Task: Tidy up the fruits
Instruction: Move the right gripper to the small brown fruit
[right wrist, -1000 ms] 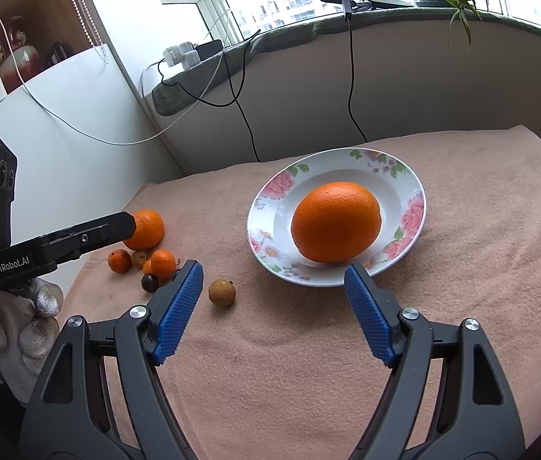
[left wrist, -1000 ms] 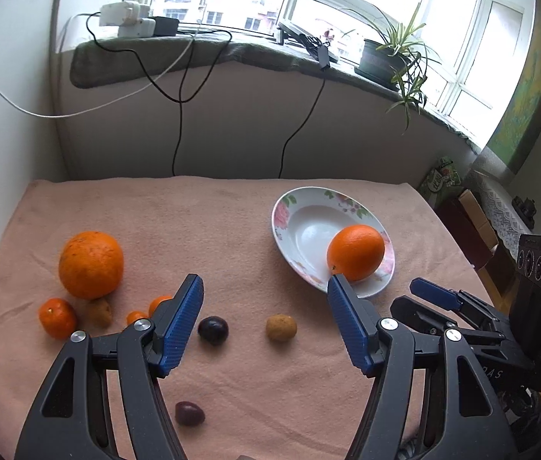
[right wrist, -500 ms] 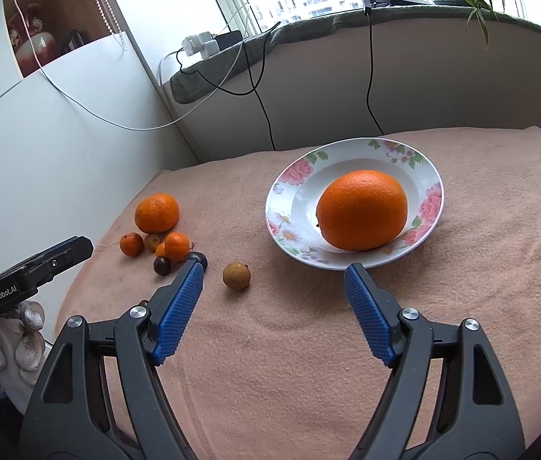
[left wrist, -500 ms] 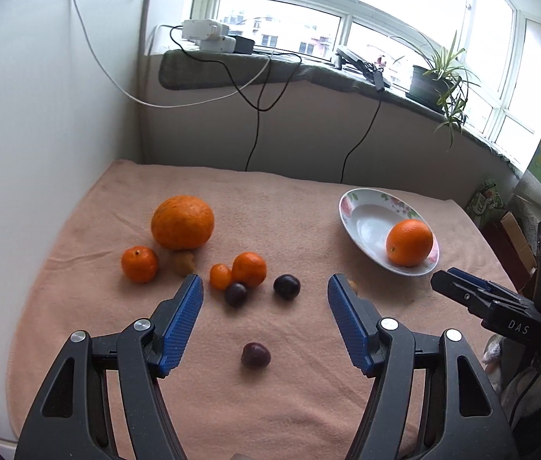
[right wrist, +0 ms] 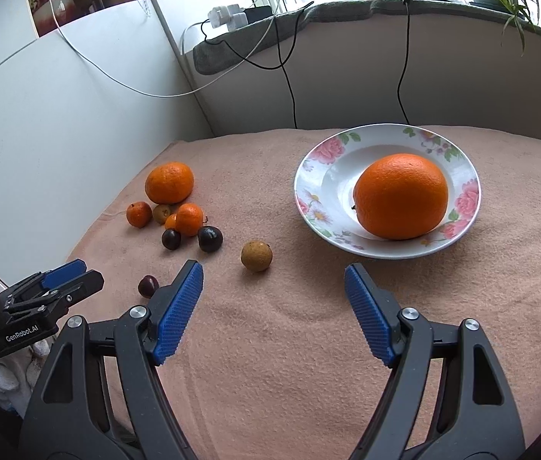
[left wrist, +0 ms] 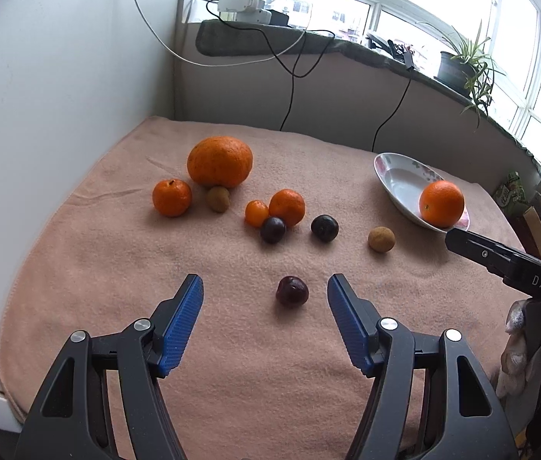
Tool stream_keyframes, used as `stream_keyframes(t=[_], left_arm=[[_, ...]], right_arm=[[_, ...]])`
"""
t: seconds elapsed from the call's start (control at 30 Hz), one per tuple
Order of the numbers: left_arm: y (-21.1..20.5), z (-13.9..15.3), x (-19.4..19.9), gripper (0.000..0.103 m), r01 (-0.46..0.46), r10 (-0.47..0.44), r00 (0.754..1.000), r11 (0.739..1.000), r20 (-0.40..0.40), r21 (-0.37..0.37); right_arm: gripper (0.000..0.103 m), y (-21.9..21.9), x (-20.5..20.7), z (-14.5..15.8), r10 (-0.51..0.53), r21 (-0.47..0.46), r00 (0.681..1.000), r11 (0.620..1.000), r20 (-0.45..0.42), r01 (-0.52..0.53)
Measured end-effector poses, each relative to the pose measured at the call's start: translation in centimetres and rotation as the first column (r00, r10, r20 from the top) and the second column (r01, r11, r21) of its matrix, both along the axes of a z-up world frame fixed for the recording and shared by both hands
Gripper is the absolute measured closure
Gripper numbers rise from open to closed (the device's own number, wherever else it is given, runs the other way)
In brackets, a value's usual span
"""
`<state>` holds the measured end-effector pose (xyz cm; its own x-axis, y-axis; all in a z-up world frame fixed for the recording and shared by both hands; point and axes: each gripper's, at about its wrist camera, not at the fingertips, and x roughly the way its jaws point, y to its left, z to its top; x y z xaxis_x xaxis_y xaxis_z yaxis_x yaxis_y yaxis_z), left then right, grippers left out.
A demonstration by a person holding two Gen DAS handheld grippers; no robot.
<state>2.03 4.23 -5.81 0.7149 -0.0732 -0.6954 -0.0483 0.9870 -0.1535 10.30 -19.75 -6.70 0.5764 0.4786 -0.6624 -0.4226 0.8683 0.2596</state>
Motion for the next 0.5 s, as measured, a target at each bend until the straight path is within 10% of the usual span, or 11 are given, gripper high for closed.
stream_keyframes(t=[0.5], left_arm=[[-1.1, -2.3, 1.3, 0.059, 0.042, -0.045, 0.997, 0.998, -0.063, -0.054]], right_arm=[[0.035, 4.2, 1.5, -1.3, 0.107, -0.076, 0.994, 0.991, -0.023, -0.108]])
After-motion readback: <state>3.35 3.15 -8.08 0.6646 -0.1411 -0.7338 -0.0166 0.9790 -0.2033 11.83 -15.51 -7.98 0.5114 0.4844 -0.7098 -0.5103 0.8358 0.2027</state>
